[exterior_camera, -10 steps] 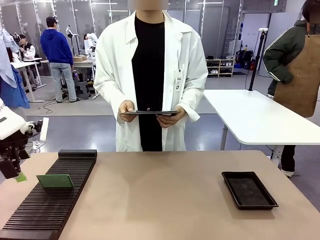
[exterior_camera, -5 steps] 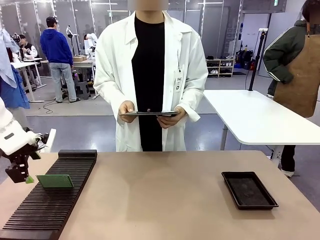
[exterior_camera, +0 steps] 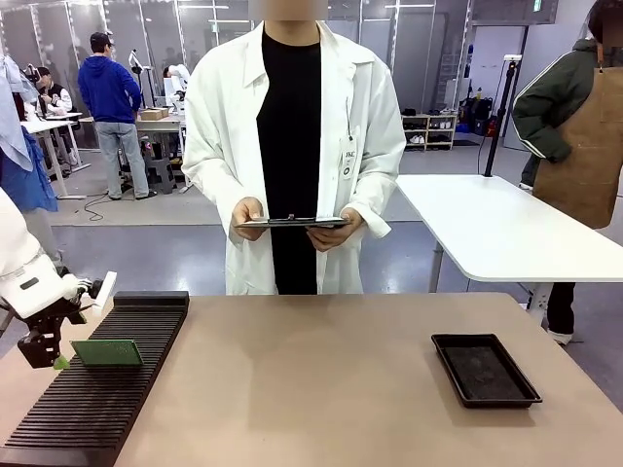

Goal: Inspect the PCB.
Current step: Pick up the Blank PCB and present it to the human, then release the Blank PCB you were holding.

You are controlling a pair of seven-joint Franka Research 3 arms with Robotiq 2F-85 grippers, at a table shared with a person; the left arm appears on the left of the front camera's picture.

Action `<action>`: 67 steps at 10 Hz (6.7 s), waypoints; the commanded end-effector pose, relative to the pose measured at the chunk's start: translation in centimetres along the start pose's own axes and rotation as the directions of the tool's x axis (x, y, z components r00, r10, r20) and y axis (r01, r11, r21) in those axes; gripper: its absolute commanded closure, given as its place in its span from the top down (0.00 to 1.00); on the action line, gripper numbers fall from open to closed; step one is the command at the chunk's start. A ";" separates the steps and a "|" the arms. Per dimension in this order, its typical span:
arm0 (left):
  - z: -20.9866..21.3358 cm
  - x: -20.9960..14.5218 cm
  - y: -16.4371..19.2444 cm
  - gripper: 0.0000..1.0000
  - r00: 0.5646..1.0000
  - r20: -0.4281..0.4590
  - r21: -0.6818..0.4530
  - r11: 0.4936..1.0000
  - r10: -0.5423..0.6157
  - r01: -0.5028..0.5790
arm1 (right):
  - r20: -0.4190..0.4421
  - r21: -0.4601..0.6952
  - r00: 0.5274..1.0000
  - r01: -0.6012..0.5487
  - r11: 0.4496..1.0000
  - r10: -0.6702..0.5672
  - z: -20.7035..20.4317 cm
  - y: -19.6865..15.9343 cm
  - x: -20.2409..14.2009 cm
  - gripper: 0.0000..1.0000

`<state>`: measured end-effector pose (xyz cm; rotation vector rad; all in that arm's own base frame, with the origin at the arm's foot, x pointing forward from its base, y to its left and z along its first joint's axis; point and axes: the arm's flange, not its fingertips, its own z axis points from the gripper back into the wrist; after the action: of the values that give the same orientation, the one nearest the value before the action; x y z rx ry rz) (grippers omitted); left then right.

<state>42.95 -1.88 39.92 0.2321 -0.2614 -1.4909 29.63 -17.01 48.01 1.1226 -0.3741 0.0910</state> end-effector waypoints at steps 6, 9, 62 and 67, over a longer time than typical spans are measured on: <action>-4.1 -1.0 3.7 1.00 1.000 0.012 -0.045 0.999 0.009 -0.008 | -0.002 0.009 1.000 -0.018 1.000 0.018 0.1 0.0 0.0 1.00; -5.1 -0.7 4.3 0.41 1.000 0.007 -0.090 0.996 0.011 -0.010 | -0.002 0.009 1.000 -0.018 1.000 0.018 0.1 0.0 0.0 1.00; -9.9 3.7 9.4 0.03 0.006 -0.212 -0.971 -0.210 0.977 -0.114 | -0.002 0.009 1.000 -0.018 1.000 0.018 0.1 0.0 0.0 1.00; -9.9 3.7 9.4 0.03 0.006 -0.212 -0.971 -0.210 0.977 -0.114 | -0.002 0.009 1.000 -0.018 1.000 0.018 0.1 0.0 0.0 1.00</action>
<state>55.35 -4.85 33.35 -1.5033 -0.1106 -0.0164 29.64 -17.05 47.95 1.1228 -0.3721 0.0893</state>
